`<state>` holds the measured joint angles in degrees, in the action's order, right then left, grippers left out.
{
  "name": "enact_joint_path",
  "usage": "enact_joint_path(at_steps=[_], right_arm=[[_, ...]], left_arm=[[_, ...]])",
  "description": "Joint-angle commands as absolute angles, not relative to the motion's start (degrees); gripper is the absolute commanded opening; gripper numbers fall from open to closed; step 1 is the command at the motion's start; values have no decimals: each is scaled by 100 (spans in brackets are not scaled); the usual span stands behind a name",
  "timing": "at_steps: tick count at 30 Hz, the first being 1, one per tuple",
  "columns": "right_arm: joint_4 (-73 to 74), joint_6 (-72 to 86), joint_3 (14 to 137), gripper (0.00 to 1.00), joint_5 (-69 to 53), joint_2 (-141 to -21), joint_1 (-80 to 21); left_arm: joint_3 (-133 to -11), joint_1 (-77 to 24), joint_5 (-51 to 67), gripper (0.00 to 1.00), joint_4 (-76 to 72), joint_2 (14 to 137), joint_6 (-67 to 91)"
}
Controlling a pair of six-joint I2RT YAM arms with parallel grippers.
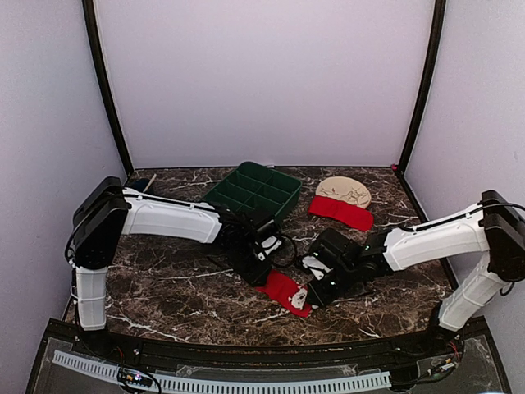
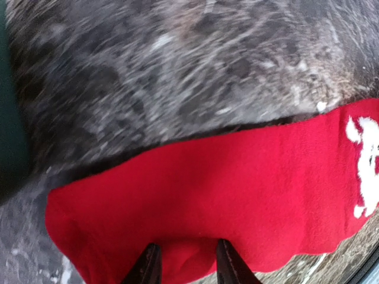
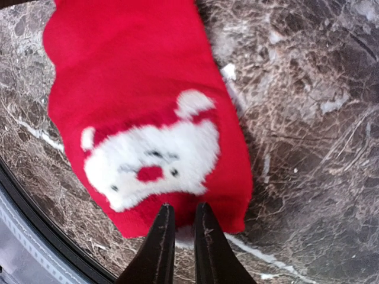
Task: Roll the socks
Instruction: Adjust the sock at the center of the board.
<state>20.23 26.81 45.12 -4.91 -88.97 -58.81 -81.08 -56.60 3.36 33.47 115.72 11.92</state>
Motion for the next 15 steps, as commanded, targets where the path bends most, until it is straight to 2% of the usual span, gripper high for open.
enact_joint_path(at_steps=[1, 15], right_arm=[[2138, 3055, 4336, 14, -397, -8587, -6038], [2193, 3518, 4028, 15, -338, -8285, -6311]], left_arm=[[-8552, -5825, 444, 34, 3492, 11822, 649], [-9217, -5836, 318, 35, 3502, 12421, -92]])
